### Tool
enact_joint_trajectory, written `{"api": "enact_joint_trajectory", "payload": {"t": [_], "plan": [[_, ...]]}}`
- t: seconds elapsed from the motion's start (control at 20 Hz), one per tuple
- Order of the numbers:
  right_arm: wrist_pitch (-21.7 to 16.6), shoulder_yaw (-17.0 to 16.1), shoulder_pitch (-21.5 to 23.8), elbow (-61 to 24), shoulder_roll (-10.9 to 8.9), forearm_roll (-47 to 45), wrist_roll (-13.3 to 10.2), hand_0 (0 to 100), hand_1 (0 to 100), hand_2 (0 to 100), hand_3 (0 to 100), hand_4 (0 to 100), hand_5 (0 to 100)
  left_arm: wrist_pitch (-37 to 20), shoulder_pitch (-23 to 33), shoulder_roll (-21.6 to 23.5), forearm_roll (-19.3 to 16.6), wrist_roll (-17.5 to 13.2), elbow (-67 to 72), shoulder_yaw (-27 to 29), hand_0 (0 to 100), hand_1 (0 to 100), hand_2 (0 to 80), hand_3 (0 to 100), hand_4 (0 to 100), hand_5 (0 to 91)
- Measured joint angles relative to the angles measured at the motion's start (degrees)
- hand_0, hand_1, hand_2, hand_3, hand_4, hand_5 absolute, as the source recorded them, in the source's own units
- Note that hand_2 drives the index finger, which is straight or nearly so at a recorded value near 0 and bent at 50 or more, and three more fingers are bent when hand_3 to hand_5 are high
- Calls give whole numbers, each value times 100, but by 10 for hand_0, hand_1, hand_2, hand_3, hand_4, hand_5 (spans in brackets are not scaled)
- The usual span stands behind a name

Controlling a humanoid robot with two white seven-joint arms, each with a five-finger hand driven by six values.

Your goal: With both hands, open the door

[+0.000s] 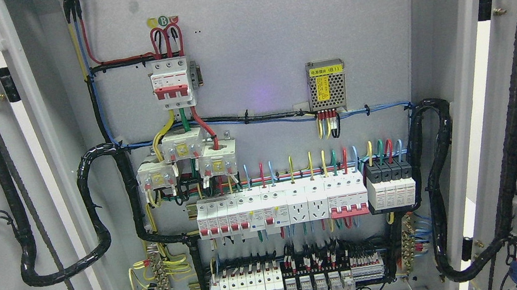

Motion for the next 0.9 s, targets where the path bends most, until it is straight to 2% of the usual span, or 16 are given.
{"api": "enact_joint_trajectory", "payload": {"t": [0.9], "plan": [[-11, -252, 134, 179, -14, -196, -1, 386, 0, 0, 0, 0, 0, -1, -67, 18, 22, -15, -229, -165, 0, 0, 0, 0, 0, 0]]}}
